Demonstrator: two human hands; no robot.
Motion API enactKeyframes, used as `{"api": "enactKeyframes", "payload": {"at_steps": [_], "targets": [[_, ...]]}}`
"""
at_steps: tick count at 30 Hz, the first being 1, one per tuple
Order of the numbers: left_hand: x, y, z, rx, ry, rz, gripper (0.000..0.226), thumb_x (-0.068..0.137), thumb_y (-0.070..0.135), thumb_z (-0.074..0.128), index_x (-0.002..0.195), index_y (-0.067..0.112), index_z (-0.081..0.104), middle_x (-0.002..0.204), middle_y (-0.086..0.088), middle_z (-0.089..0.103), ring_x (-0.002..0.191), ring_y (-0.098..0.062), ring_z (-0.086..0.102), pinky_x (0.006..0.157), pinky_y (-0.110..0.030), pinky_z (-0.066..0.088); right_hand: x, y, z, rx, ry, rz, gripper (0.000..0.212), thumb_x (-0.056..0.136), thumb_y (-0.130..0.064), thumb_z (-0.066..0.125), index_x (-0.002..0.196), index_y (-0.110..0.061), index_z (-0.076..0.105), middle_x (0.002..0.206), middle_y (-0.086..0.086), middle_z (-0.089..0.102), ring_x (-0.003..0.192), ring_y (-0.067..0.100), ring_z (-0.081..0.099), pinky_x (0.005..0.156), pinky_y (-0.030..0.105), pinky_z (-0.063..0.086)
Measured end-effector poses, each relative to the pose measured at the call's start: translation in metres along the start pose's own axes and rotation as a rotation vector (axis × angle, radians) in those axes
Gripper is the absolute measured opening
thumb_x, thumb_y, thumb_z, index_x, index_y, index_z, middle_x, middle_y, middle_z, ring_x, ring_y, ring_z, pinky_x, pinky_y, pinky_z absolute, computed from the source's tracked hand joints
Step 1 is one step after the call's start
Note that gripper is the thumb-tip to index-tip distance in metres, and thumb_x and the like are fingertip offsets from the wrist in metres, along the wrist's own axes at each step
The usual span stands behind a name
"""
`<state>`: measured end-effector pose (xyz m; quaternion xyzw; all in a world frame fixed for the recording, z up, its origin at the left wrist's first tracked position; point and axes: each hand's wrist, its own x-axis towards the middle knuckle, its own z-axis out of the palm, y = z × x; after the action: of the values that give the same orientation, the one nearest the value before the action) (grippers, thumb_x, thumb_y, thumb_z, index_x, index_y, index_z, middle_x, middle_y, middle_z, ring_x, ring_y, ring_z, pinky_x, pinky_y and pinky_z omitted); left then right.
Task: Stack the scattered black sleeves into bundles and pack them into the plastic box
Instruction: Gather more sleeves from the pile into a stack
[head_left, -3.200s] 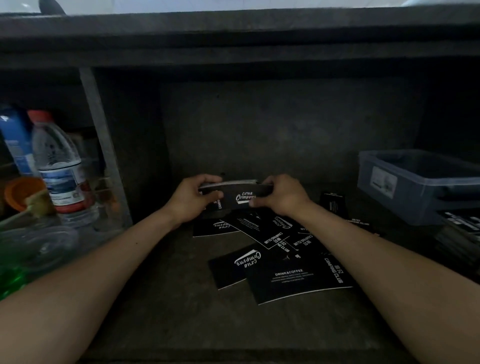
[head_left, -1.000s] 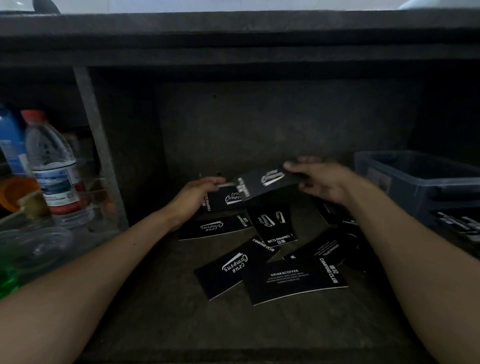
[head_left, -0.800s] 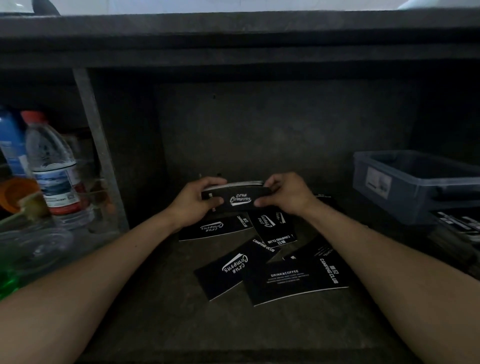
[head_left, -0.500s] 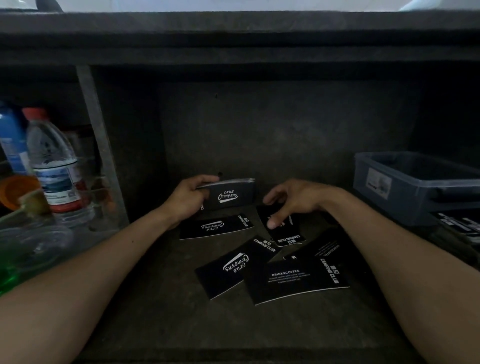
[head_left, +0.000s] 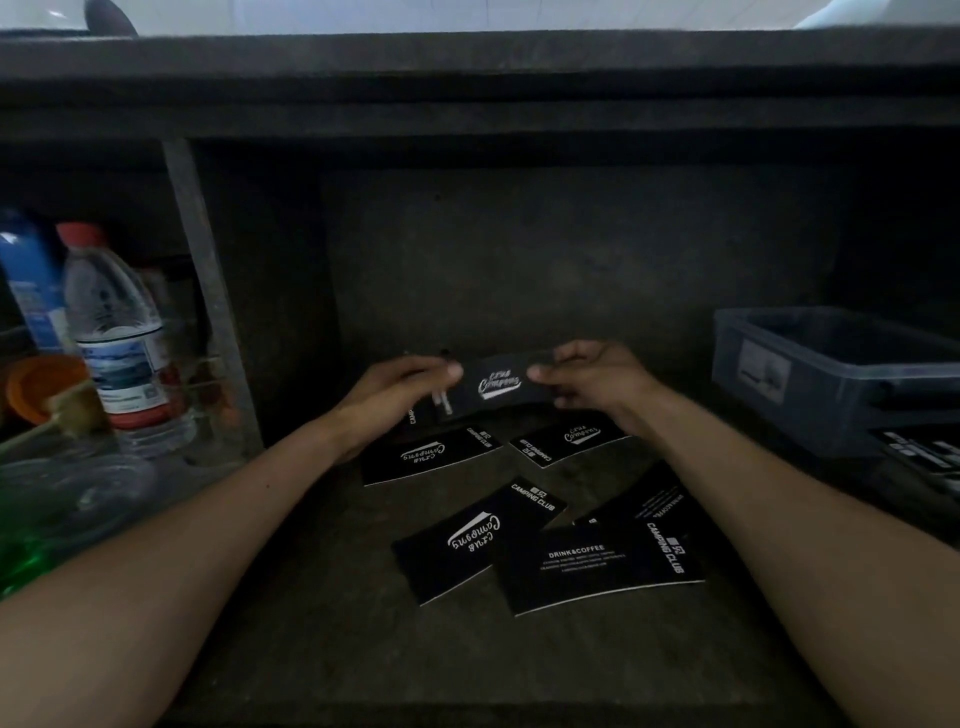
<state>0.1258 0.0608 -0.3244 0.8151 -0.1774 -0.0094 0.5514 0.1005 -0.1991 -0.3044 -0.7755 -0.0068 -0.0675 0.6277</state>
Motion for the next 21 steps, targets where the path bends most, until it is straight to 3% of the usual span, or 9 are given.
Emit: {"api": "enactKeyframes", "payload": {"at_steps": [3, 6, 8, 10, 12, 14, 18, 21], "targets": [[0.001, -0.004, 0.004, 0.086, 0.085, 0.088, 0.045, 0.085, 0.01, 0.076, 0.127, 0.019, 0.063, 0.113, 0.004, 0.069, 0.106, -0.014, 0.067, 0.085, -0.014, 0.054, 0.004, 0.012, 0.023, -0.219, 0.07, -0.112, 0.03, 0.071, -0.009, 0.086, 0.082, -0.016, 0.059, 0.073, 0.001, 0.066, 0.067, 0.015, 0.065, 0.059, 0.024, 0.057], [0.005, -0.005, 0.001, 0.075, 0.111, 0.072, 0.042, 0.091, -0.003, 0.064, 0.126, 0.019, 0.064, 0.115, -0.002, 0.069, 0.106, -0.017, 0.066, 0.086, -0.02, 0.055, 0.001, 0.005, 0.033, -0.625, 0.218, -0.276, 0.043, 0.065, -0.027, 0.091, 0.09, -0.026, 0.056, 0.077, -0.011, 0.06, 0.071, 0.007, 0.06, 0.07, 0.028, 0.051], [0.007, -0.004, -0.006, 0.045, 0.142, 0.032, 0.045, 0.09, -0.009, 0.059, 0.123, 0.021, 0.064, 0.116, -0.007, 0.069, 0.105, -0.018, 0.066, 0.086, -0.024, 0.054, -0.005, -0.001, 0.037, -0.676, 0.079, -0.358, 0.042, 0.065, -0.035, 0.09, 0.093, -0.028, 0.06, 0.081, -0.013, 0.064, 0.076, 0.004, 0.061, 0.075, 0.028, 0.05], [0.009, -0.004, -0.014, 0.005, 0.173, 0.004, 0.05, 0.086, -0.014, 0.054, 0.119, 0.022, 0.065, 0.119, -0.01, 0.068, 0.106, -0.02, 0.065, 0.086, -0.025, 0.054, -0.01, -0.002, 0.044, -0.602, -0.259, -0.378, 0.034, 0.07, -0.034, 0.088, 0.098, -0.028, 0.07, 0.097, -0.012, 0.071, 0.093, 0.002, 0.065, 0.088, 0.024, 0.048], [0.011, -0.007, -0.02, -0.013, 0.182, -0.027, 0.052, 0.083, -0.015, 0.049, 0.119, 0.018, 0.067, 0.127, -0.011, 0.066, 0.114, -0.022, 0.062, 0.098, -0.033, 0.052, -0.012, 0.004, 0.054, -0.644, -0.456, -0.375, 0.035, 0.077, -0.033, 0.083, 0.11, -0.028, 0.072, 0.116, -0.011, 0.07, 0.111, 0.003, 0.061, 0.1, 0.022, 0.044], [0.011, -0.01, -0.021, -0.012, 0.182, -0.045, 0.054, 0.081, -0.016, 0.048, 0.121, 0.014, 0.068, 0.137, -0.008, 0.06, 0.126, -0.023, 0.056, 0.111, -0.04, 0.044, -0.012, 0.006, 0.059, -0.712, -0.499, -0.393, 0.039, 0.079, -0.033, 0.081, 0.116, -0.027, 0.071, 0.118, -0.01, 0.07, 0.112, 0.004, 0.061, 0.101, 0.022, 0.044], [0.011, -0.01, -0.021, -0.06, 0.178, -0.056, 0.053, 0.079, -0.017, 0.046, 0.111, 0.019, 0.069, 0.139, -0.009, 0.058, 0.128, -0.026, 0.055, 0.112, -0.044, 0.043, -0.008, -0.01, 0.05, -0.734, -0.509, -0.238, 0.058, 0.07, -0.029, 0.088, 0.123, -0.018, 0.065, 0.104, -0.008, 0.068, 0.1, 0.01, 0.063, 0.087, 0.02, 0.049], [0.01, -0.008, -0.018, -0.068, 0.169, -0.05, 0.054, 0.08, -0.018, 0.045, 0.115, 0.016, 0.069, 0.141, -0.008, 0.056, 0.133, -0.023, 0.05, 0.117, -0.04, 0.038, -0.006, -0.016, 0.039, -0.835, -0.55, -0.1, 0.06, 0.067, -0.035, 0.089, 0.122, -0.027, 0.067, 0.096, -0.015, 0.062, 0.093, 0.005, 0.061, 0.081, 0.018, 0.046]]}}
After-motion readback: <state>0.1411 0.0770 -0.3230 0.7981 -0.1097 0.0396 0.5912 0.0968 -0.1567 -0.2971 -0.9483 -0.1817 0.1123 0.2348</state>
